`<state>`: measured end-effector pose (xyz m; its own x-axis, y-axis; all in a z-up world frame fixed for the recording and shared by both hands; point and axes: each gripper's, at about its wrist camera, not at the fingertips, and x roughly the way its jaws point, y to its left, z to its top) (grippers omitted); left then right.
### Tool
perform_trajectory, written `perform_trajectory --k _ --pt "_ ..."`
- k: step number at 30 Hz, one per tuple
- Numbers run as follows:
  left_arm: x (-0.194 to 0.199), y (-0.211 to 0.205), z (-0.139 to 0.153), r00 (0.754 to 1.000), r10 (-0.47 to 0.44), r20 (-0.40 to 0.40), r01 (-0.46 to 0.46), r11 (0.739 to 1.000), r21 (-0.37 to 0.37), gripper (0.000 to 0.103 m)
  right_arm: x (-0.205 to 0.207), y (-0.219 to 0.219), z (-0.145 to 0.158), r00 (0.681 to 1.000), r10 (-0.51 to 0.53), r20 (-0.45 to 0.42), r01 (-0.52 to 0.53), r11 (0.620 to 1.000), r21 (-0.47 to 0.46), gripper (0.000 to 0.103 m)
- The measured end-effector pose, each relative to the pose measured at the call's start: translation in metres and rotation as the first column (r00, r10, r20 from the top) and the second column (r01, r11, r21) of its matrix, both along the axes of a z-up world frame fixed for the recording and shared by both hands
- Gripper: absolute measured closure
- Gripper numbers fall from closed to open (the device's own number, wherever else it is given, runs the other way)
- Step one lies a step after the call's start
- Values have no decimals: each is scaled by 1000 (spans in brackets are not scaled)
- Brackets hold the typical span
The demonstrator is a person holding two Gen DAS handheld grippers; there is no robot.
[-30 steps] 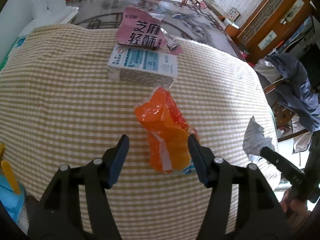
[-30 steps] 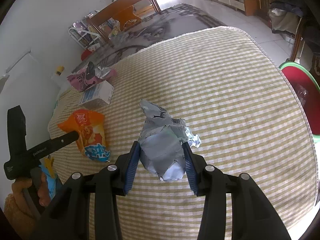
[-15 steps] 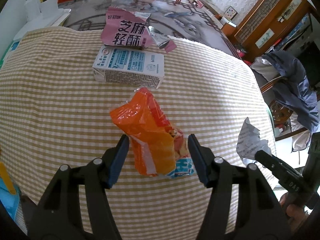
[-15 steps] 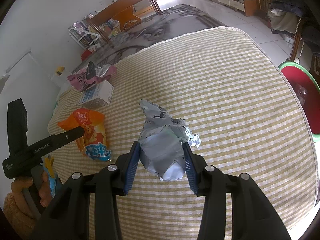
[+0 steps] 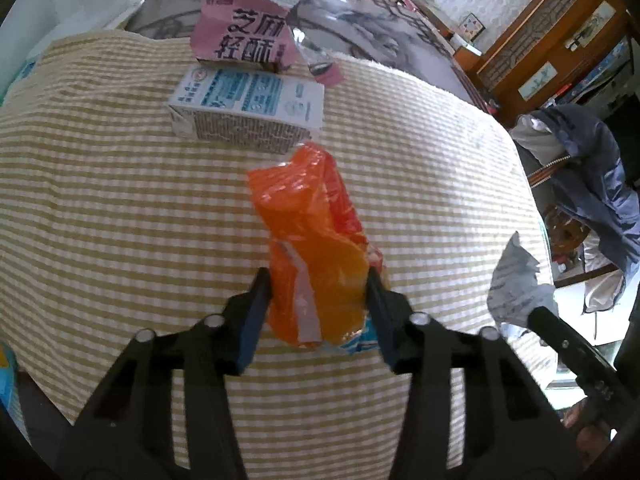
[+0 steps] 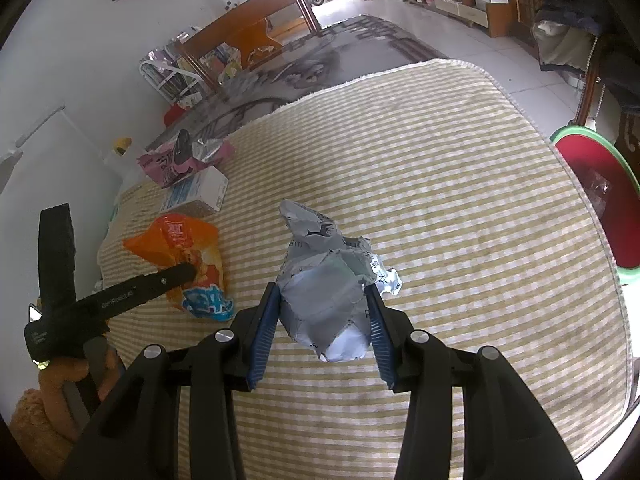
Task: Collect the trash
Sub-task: 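Carry the orange snack bag and silver foil to the red bin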
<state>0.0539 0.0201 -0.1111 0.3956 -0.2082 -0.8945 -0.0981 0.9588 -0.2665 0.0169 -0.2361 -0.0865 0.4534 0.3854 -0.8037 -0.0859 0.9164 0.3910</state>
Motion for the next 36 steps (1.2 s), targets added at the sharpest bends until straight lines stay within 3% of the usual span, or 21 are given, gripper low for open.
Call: perform_trajectory --k 14,25,36 --pt "-1 -47 60 983 -106 151 110 994 -14 63 7 -53 35 991 -83 101 85 996 -11 61" --pt "28 -168 74 946 -263 189 275 961 -40 63 8 -160 40 969 -222 112 224 975 -5 60" --pt "49 -309 50 896 -416 153 427 903 -45 62 14 -294 22 925 -374 65 374 927 9 59"
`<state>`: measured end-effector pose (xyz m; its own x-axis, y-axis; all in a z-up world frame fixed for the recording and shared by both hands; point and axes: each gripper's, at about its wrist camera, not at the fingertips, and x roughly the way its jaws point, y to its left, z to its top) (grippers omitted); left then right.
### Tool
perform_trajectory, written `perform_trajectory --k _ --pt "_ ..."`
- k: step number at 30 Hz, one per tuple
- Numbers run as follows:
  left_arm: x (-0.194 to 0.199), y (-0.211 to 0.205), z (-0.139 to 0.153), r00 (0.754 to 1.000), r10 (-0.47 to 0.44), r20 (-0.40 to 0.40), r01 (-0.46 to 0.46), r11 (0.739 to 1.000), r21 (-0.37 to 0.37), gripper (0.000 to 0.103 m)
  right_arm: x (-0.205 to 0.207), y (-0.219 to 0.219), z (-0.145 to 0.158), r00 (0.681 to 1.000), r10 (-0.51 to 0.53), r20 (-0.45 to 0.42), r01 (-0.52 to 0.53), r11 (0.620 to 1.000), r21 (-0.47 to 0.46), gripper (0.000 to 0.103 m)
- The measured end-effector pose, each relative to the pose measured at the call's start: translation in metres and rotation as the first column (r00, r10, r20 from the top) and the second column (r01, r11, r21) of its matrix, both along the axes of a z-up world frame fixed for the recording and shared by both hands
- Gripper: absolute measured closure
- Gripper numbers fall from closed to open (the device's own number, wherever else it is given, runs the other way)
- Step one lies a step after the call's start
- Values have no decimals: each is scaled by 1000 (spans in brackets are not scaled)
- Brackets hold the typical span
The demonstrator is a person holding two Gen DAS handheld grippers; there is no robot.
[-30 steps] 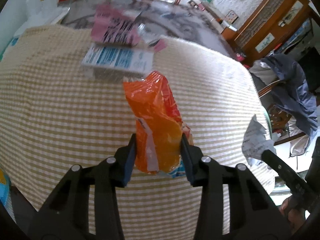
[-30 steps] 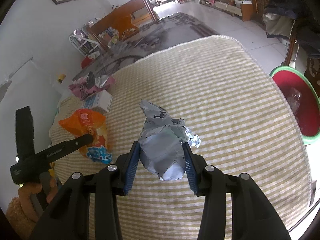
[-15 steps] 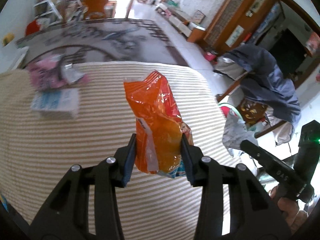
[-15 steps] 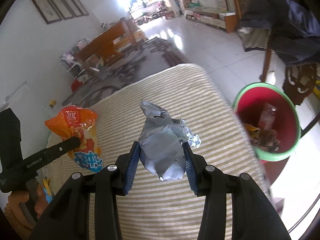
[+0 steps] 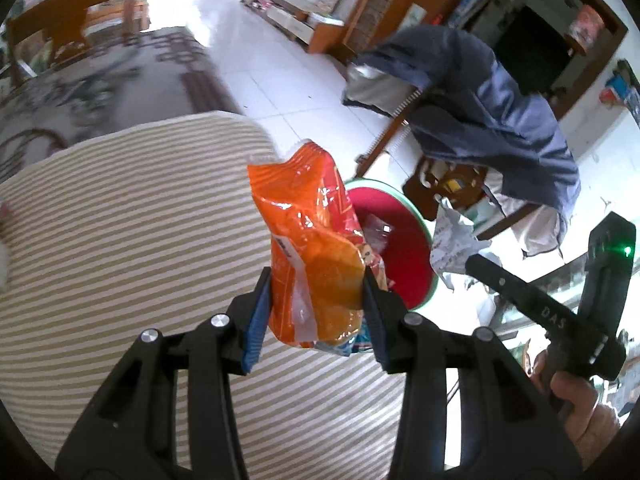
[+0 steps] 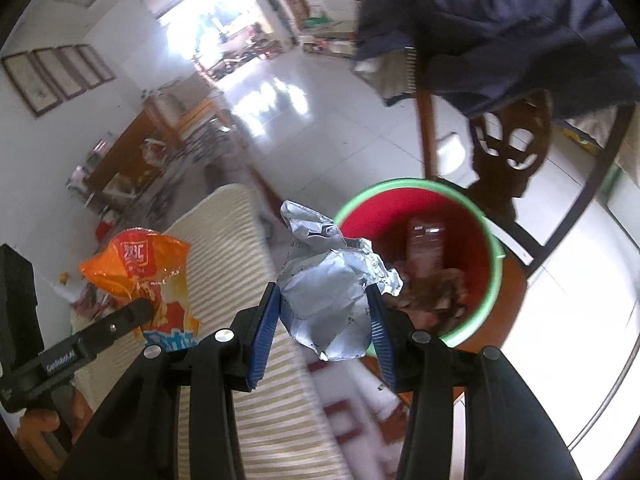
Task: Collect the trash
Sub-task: 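Carry the orange snack bag and silver foil to the red bin, then open both grippers over the red bin to drop the bag and foil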
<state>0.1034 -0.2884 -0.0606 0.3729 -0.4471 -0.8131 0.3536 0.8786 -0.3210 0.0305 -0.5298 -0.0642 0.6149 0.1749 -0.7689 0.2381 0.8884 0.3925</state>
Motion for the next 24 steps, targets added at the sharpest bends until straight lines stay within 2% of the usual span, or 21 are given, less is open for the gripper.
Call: perform_trajectory --k 9,10,11,13,14,16,24 --pt "21 -90 -16 993 -118 -16 118 992 33 62 9 -52 -10 1000 -25 -15 25 999 33 59" --pt "22 -97 -17 991 -131 -21 132 991 40 58 10 -56 -11 999 -28 -15 28 999 35 59" --pt "24 -104 -18 990 -138 -20 139 989 48 47 12 -60 -12 999 -34 -13 34 999 37 57" --pt "25 -105 -16 992 -127 0 127 991 49 34 14 -66 -13 999 -41 -8 41 998 46 48" --pt "25 -106 -16 993 -117 6 116 992 44 33 14 -69 -14 999 -47 -3 47 998 49 43" --pt "27 -104 -17 994 -105 -6 106 994 42 32 16 -75 -15 998 -60 -3 60 997 51 39" --pt "27 -53 -16 1000 28 -3 -28 997 77 28 20 -66 -22 999 -47 -21 48 995 82 39"
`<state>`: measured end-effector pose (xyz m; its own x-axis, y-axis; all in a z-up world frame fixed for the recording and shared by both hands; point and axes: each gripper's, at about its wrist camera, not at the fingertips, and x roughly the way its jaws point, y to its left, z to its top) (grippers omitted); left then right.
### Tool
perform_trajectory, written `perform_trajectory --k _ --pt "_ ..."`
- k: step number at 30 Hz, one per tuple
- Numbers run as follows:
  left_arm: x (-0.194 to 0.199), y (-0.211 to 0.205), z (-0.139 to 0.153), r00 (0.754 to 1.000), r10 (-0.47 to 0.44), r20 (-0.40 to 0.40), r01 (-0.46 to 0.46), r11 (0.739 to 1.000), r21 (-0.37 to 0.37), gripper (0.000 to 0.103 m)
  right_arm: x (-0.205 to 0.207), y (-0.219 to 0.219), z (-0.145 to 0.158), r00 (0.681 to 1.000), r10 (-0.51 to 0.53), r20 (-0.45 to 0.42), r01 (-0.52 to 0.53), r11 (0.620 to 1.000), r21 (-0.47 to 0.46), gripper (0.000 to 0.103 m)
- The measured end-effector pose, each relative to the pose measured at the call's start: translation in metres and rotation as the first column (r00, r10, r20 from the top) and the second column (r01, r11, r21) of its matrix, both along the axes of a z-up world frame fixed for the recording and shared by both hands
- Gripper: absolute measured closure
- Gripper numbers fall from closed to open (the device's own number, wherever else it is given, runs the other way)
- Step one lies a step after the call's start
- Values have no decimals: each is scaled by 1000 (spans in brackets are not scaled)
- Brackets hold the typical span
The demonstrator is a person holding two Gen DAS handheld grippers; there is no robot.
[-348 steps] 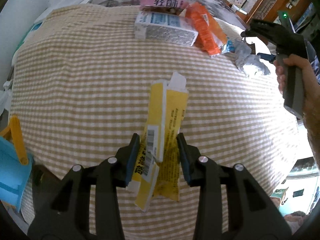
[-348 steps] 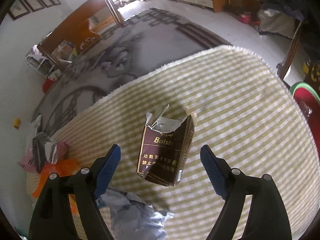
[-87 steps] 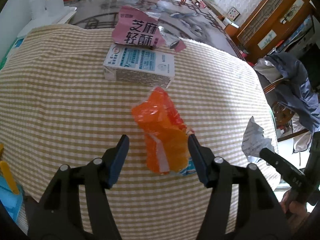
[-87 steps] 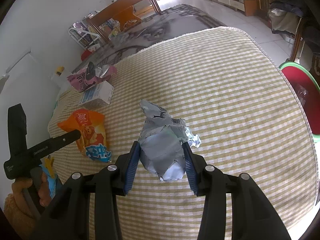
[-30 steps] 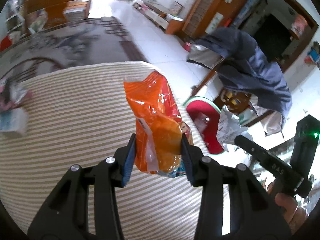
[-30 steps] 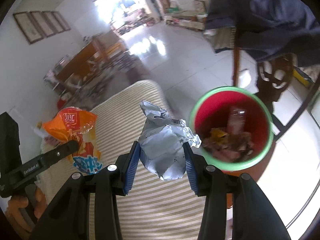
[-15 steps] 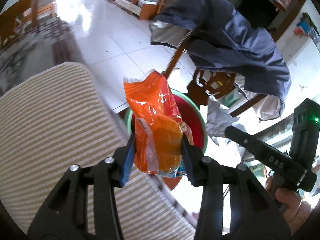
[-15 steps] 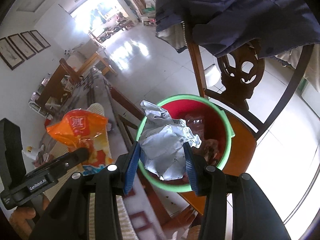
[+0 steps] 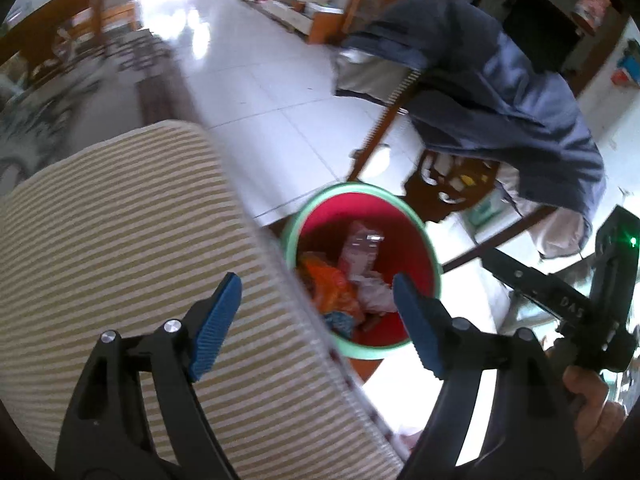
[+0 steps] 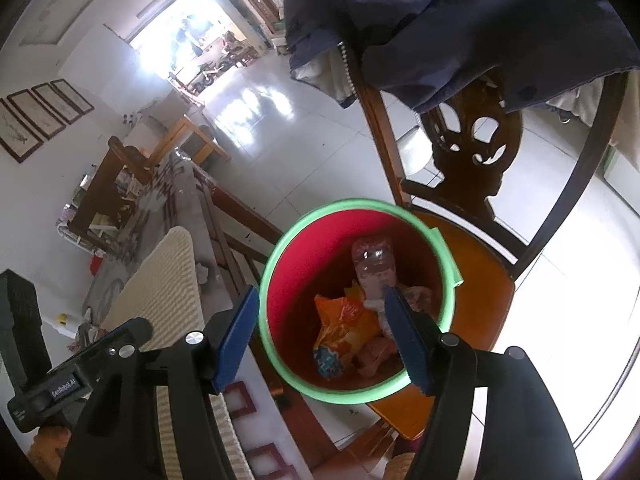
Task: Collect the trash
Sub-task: 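Open both grippers over the red bin to drop the bag and foil, then move both grippers back over the table toward the last trash, then grasp the pink snack wrapper with the left gripper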
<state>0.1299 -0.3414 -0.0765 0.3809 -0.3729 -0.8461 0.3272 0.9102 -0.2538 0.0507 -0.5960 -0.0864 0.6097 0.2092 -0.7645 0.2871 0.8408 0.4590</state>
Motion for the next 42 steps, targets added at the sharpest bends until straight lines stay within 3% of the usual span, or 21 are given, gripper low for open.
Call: perform_trajectory --k 5,9,18,22,25,30,36,38,41,42 --pt "-3 55 -2 992 123 0 -123 992 29 28 5 27 -1 999 48 -4 -48 999 9 39" --pt "-8 116 -3 970 242 -7 -241 969 49 28 11 60 -2 996 91 -15 -90 996 15 39" --pt "-29 263 11 896 440 61 -444 892 80 26 25 178 6 971 238 -11 -238 971 8 39" --pt "-15 331 22 845 517 135 -532 837 130 7 18 234 12 952 306 2 -306 952 -8 39" --pt "2 374 27 816 556 161 -576 807 133 6 8 262 10 949 316 -1 -316 949 -8 37" --pt "37 401 19 835 530 147 -549 819 167 6 -6 287 5 958 286 -20 -286 958 -6 36" --pt "67 406 4 882 457 115 -470 867 164 8 -12 305 12 967 254 -22 -255 967 -32 36" --pt "72 408 -1 890 448 88 -456 876 158 33 -9 313 13 964 266 -28 -267 963 -40 36" --pt "70 418 -3 886 458 77 -464 876 135 48 -1 331 12 951 305 -42 -307 950 -52 36" --pt "65 421 -1 883 462 82 -468 876 114 48 5 340 11 942 333 -51 -335 940 -58 36"
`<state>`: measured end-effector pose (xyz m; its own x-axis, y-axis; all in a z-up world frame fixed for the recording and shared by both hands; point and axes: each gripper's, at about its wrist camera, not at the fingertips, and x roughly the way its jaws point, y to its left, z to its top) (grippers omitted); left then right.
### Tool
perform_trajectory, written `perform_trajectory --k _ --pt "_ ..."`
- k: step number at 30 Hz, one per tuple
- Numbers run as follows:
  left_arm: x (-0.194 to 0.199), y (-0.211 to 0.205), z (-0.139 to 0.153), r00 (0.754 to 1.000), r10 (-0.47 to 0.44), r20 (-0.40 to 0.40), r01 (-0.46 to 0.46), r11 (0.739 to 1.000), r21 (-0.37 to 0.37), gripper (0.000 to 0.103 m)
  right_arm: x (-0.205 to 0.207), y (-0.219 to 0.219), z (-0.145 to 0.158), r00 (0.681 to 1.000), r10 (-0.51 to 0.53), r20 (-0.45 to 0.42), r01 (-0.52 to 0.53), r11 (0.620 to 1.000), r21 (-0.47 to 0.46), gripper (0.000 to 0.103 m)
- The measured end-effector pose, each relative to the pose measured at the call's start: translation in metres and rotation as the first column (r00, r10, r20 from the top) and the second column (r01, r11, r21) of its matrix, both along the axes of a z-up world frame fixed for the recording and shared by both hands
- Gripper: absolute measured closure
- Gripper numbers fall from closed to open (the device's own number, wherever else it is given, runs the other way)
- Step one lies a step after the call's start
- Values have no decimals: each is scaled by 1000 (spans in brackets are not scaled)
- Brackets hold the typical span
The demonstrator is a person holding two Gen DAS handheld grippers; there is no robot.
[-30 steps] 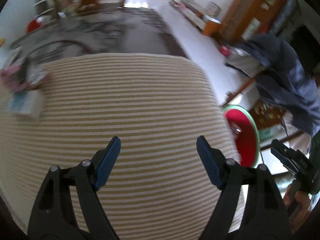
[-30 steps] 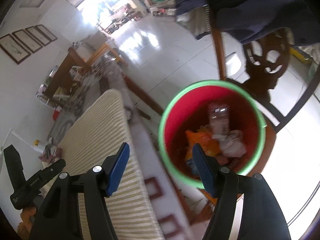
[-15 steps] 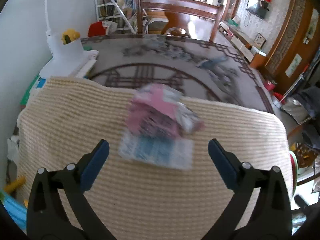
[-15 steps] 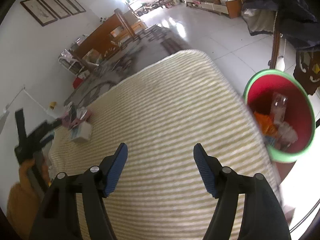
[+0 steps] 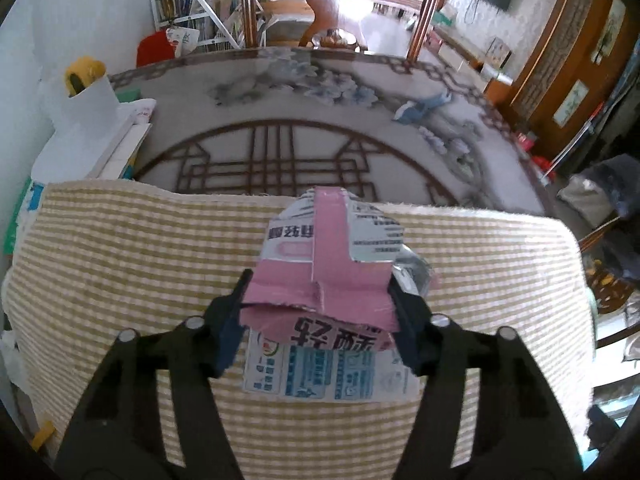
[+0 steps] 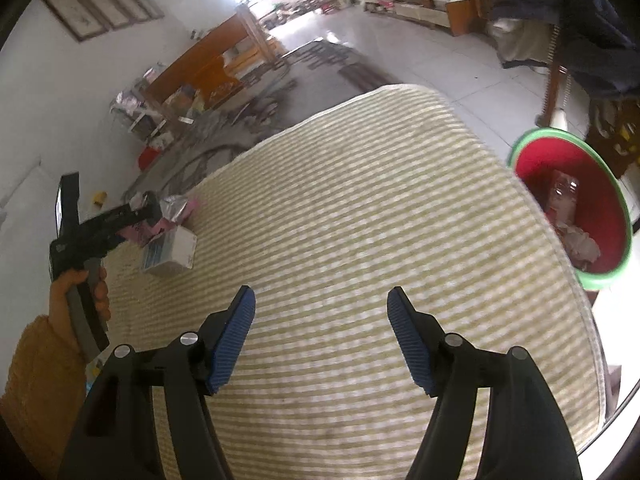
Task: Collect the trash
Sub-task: 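Grasp the pink snack wrapper with the left gripper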
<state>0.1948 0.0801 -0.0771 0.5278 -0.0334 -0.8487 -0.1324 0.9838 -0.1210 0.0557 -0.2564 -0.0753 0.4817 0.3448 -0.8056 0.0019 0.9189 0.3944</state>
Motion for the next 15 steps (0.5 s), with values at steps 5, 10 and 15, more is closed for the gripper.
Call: perform_trajectory --k 5,10,15 --pt "-34 24 19 997 55 58 -52 996 -66 48 40 56 -4 979 204 -32 -205 977 -51 35" --pt "-87 48 35 978 168 121 -162 985 -58 48 91 148 -6 860 507 -59 -508 838 -198 30" --pt "-129 59 35 961 233 149 -236 972 7 47 122 226 -20 695 710 -114 -709 649 -277 20"
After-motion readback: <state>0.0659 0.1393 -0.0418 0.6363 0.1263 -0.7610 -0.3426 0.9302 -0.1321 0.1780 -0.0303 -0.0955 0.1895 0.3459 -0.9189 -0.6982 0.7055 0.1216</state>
